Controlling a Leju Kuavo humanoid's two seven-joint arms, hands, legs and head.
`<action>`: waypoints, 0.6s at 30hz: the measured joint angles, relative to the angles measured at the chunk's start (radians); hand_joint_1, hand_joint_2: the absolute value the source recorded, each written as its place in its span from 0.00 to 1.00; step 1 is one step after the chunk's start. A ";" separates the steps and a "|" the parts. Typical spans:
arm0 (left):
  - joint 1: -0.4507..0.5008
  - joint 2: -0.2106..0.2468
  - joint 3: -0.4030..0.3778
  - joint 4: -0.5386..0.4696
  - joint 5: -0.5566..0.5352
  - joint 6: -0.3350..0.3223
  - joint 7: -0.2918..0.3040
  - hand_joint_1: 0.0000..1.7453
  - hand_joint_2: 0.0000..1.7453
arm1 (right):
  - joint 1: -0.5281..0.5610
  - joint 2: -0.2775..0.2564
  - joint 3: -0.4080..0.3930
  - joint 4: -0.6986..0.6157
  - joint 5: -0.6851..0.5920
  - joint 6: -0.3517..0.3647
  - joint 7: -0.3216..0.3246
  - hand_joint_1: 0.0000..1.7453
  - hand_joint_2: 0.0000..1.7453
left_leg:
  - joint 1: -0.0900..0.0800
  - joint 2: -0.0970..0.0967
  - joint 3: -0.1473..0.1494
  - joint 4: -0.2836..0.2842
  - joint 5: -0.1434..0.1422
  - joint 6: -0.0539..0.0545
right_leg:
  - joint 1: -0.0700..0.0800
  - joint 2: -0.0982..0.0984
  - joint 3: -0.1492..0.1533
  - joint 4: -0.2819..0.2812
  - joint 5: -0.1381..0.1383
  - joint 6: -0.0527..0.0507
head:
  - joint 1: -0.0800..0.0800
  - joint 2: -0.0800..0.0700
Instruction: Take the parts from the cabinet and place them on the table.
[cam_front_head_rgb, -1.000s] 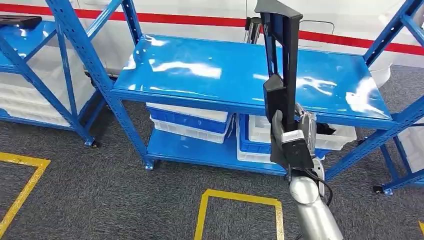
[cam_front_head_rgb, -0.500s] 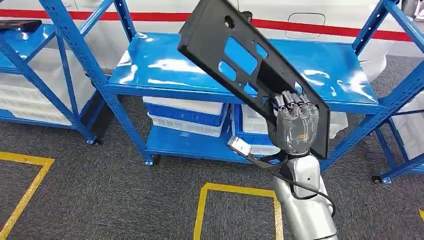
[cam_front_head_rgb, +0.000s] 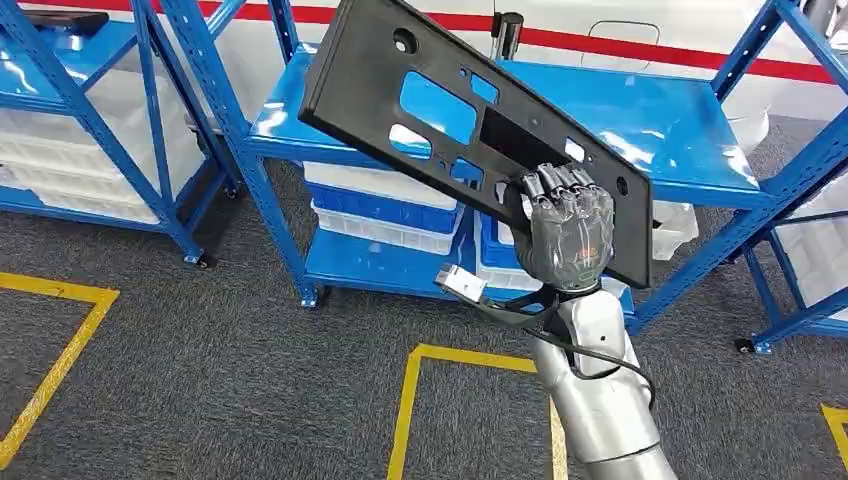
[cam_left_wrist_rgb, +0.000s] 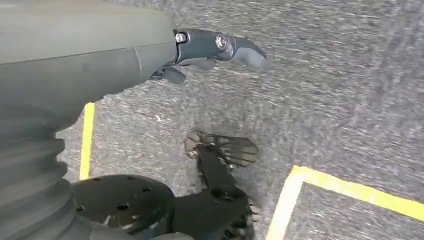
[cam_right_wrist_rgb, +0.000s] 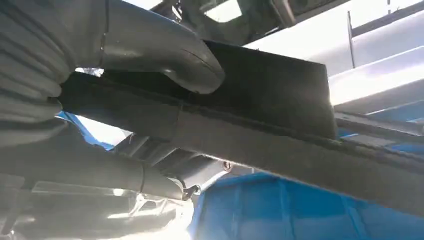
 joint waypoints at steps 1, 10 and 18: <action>0.002 0.000 0.005 0.000 0.000 0.001 0.000 0.00 1.00 | -0.004 0.001 0.002 0.008 -0.003 0.000 -0.001 1.00 1.00 | -0.001 0.000 -0.013 0.000 0.009 -0.001 | 0.000 0.000 0.015 0.008 0.020 0.012 | 0.000 0.000; 0.011 0.001 0.013 0.000 0.000 0.003 -0.005 0.00 1.00 | -0.040 0.015 0.016 0.048 -0.030 0.000 -0.007 1.00 1.00 | -0.004 -0.006 -0.069 0.011 0.064 -0.038 | -0.008 0.001 0.245 -0.358 0.072 -0.025 | -0.002 0.000; 0.012 0.001 0.022 0.000 0.003 0.003 -0.007 0.00 1.00 | -0.061 0.022 0.030 0.092 -0.097 0.000 -0.008 1.00 1.00 | 0.021 -0.009 -0.080 0.257 -0.064 -0.074 | -0.001 -0.002 0.156 -0.339 0.141 -0.035 | -0.011 0.000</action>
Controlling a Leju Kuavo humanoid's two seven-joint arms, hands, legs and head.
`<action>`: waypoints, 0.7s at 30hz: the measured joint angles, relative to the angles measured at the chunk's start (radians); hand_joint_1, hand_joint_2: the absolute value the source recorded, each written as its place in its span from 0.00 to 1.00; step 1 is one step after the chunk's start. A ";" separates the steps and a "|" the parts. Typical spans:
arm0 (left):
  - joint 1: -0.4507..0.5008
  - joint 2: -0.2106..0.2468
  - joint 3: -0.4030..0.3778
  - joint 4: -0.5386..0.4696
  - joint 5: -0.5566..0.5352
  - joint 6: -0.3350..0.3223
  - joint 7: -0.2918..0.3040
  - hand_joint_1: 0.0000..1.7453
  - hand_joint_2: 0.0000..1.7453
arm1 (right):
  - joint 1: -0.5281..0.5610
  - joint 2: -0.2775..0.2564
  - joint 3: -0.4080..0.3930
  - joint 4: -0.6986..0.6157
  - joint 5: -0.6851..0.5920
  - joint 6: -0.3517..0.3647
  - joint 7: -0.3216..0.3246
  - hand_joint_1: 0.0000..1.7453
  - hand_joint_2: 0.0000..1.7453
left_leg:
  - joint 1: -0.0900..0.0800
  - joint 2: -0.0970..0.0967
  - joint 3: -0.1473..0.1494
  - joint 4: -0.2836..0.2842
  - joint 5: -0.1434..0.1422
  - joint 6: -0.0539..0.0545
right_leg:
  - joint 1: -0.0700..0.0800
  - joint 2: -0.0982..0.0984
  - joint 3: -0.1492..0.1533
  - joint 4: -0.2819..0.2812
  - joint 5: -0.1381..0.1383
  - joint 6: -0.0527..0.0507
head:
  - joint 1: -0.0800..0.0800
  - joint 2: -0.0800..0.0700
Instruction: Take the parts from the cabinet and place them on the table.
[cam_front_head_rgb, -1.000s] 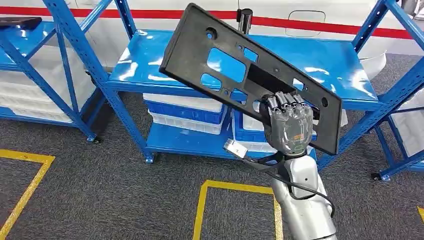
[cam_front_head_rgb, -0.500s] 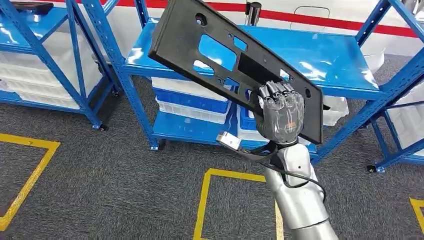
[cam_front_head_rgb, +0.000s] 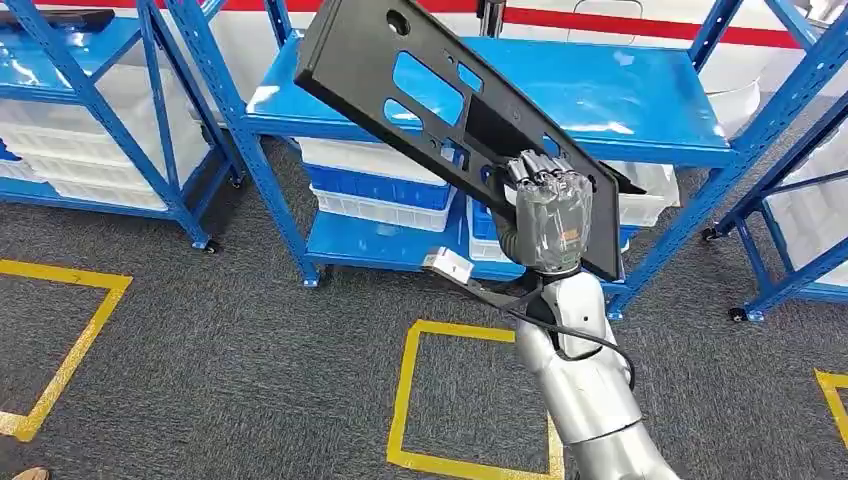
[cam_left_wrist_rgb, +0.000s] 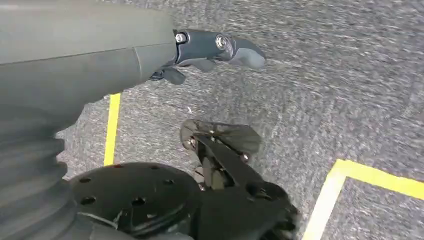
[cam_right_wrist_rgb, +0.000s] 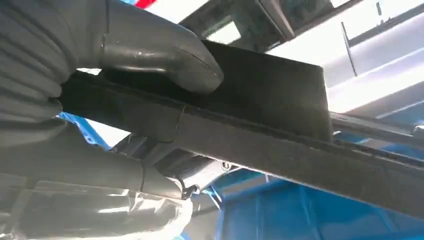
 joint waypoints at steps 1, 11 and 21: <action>0.000 0.000 0.003 0.000 0.002 0.000 -0.001 0.00 1.00 | -0.003 0.000 0.002 0.005 -0.013 0.000 -0.002 1.00 1.00 | 0.002 0.000 0.054 -0.078 0.021 0.002 | -0.001 0.000 -0.009 0.007 0.003 0.005 | -0.001 0.000; 0.002 0.000 0.016 0.000 0.009 -0.012 -0.005 0.00 1.00 | -0.031 -0.002 0.010 0.040 -0.221 0.061 -0.040 1.00 1.00 | -0.011 0.005 0.076 -0.243 0.059 0.070 | 0.006 0.003 -0.135 0.260 -0.142 0.027 | 0.007 0.000; 0.007 0.001 0.013 0.000 -0.077 -0.024 0.037 0.00 1.00 | 0.012 -0.012 -0.042 0.024 -0.619 0.218 -0.122 1.00 1.00 | -0.018 0.005 -0.008 -0.246 0.158 0.037 | 0.023 0.005 0.107 -0.008 -0.104 0.037 | 0.004 0.000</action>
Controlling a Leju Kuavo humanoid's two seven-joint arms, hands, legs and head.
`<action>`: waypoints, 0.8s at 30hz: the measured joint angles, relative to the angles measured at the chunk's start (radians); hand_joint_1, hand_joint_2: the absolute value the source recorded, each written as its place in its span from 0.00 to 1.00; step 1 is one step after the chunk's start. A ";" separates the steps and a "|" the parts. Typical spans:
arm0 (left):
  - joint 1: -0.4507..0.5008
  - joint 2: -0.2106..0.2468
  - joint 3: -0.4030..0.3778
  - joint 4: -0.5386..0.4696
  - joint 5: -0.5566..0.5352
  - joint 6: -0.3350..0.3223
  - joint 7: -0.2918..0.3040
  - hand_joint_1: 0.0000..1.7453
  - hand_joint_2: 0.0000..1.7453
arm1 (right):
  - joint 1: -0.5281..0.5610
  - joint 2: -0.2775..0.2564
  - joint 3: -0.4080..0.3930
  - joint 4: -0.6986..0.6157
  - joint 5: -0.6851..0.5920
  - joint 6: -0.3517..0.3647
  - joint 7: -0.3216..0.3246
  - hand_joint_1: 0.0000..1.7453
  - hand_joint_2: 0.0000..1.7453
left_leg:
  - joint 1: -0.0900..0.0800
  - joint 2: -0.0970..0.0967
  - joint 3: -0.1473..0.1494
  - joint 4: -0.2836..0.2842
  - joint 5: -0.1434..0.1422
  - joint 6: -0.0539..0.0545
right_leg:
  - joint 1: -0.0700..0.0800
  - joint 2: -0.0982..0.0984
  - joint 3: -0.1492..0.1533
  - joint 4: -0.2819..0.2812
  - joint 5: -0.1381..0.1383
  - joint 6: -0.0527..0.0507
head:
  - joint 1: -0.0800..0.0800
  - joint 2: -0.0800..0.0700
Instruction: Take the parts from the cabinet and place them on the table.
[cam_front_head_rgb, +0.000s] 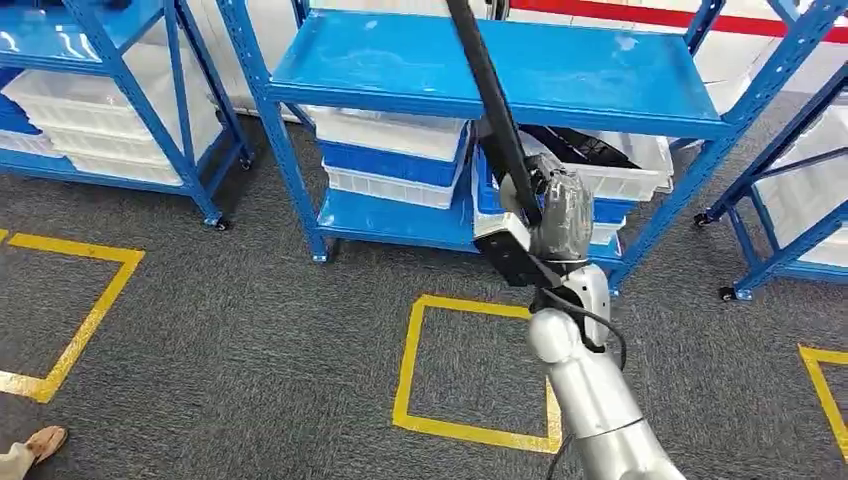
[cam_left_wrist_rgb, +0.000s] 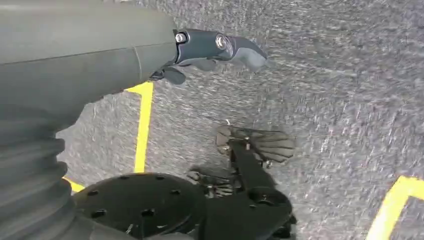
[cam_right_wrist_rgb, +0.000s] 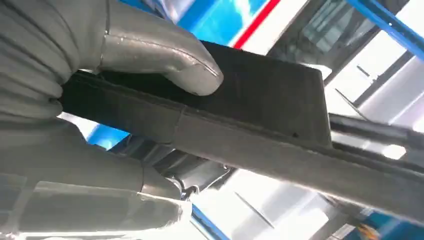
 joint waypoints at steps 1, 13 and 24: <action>0.002 0.002 -0.002 0.000 -0.014 0.000 0.006 0.00 1.00 | 0.018 -0.003 -0.014 -0.012 -0.040 0.017 -0.008 1.00 1.00 | -0.001 -0.001 -0.002 -0.001 0.007 -0.007 | -0.002 -0.001 -0.006 0.000 0.007 -0.009 | -0.001 0.000; -0.017 0.018 -0.006 -0.002 -0.014 0.024 -0.003 0.00 1.00 | 0.075 0.007 -0.062 -0.118 -0.005 0.061 -0.049 1.00 1.00 | 0.011 -0.009 0.134 0.025 -0.163 -0.020 | -0.015 -0.003 -0.137 0.050 0.094 -0.016 | -0.005 0.000; -0.027 0.007 0.000 -0.001 0.000 0.014 -0.013 0.00 1.00 | 0.048 0.016 -0.056 -0.126 0.011 0.076 -0.039 1.00 1.00 | 0.006 0.006 0.031 0.008 -0.059 0.027 | -0.023 0.001 -0.220 0.363 -0.073 0.007 | 0.011 0.000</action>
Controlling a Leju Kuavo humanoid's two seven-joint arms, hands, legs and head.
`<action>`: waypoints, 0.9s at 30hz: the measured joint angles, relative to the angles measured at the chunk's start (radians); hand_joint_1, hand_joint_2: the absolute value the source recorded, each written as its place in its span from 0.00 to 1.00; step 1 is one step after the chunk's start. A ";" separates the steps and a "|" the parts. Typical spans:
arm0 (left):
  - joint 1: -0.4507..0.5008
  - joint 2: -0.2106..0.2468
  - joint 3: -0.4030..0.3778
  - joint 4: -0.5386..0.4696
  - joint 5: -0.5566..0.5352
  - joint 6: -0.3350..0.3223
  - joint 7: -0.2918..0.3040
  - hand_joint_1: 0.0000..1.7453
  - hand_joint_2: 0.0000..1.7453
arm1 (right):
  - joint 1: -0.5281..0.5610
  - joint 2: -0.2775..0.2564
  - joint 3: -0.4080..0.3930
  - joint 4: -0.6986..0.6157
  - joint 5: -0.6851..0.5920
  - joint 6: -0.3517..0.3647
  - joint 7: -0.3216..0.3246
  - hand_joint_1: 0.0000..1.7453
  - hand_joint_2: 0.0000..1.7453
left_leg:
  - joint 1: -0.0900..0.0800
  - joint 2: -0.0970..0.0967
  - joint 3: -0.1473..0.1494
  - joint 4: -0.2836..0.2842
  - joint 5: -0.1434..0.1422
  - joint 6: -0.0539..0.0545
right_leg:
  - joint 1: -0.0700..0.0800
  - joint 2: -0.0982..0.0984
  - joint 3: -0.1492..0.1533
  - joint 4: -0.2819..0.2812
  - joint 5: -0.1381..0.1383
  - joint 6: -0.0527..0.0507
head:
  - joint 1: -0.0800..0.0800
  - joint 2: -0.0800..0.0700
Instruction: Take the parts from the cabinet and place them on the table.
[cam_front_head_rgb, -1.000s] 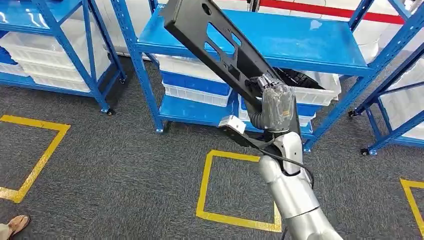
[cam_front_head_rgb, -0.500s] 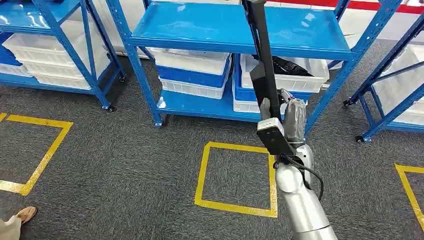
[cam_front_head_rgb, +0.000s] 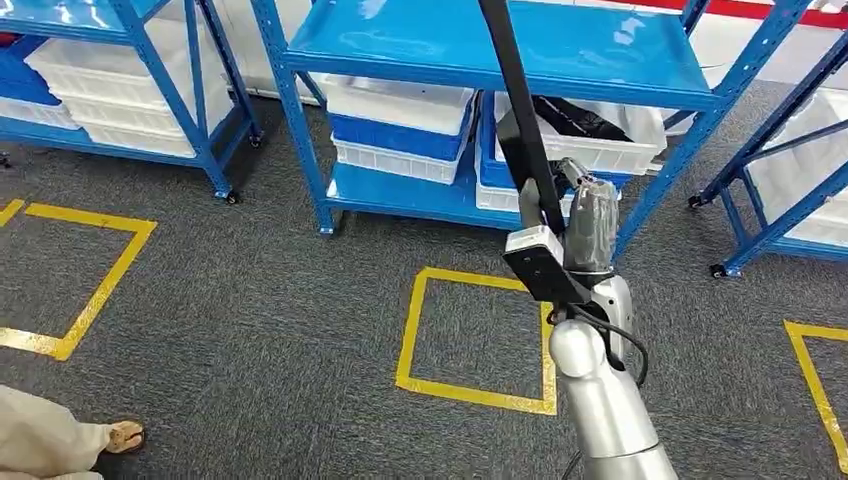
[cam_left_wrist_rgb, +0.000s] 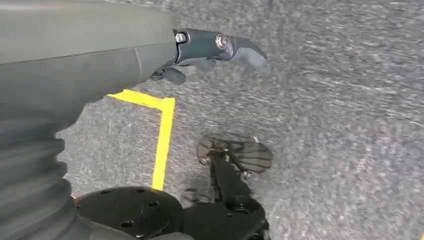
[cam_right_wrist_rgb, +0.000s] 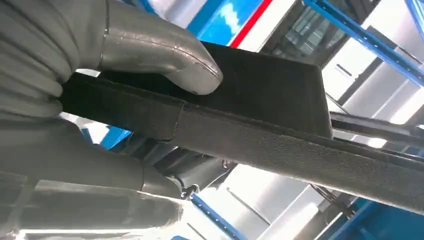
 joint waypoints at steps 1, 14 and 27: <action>-0.002 -0.003 0.001 0.000 -0.007 -0.003 -0.005 0.00 1.00 | -0.004 0.001 0.003 0.000 0.004 0.002 0.007 1.00 1.00 | 0.001 0.000 -0.011 0.001 0.008 -0.004 | -0.005 0.000 0.030 -0.034 0.031 0.016 | 0.000 0.000; 0.035 0.018 -0.003 0.000 -0.036 0.007 0.012 0.00 1.00 | -0.023 0.011 0.050 0.053 -0.091 0.018 0.011 1.00 1.00 | 0.006 -0.005 -0.133 0.301 -0.165 -0.061 | 0.009 -0.001 0.142 -0.319 0.121 -0.053 | -0.008 0.000; 0.037 0.028 -0.003 0.000 -0.038 0.010 -0.008 0.00 1.00 | -0.016 0.008 0.049 0.063 -0.098 0.017 0.013 1.00 1.00 | -0.007 -0.016 0.054 0.089 -0.072 -0.011 | 0.024 0.002 0.103 -0.308 0.145 -0.057 | -0.008 0.000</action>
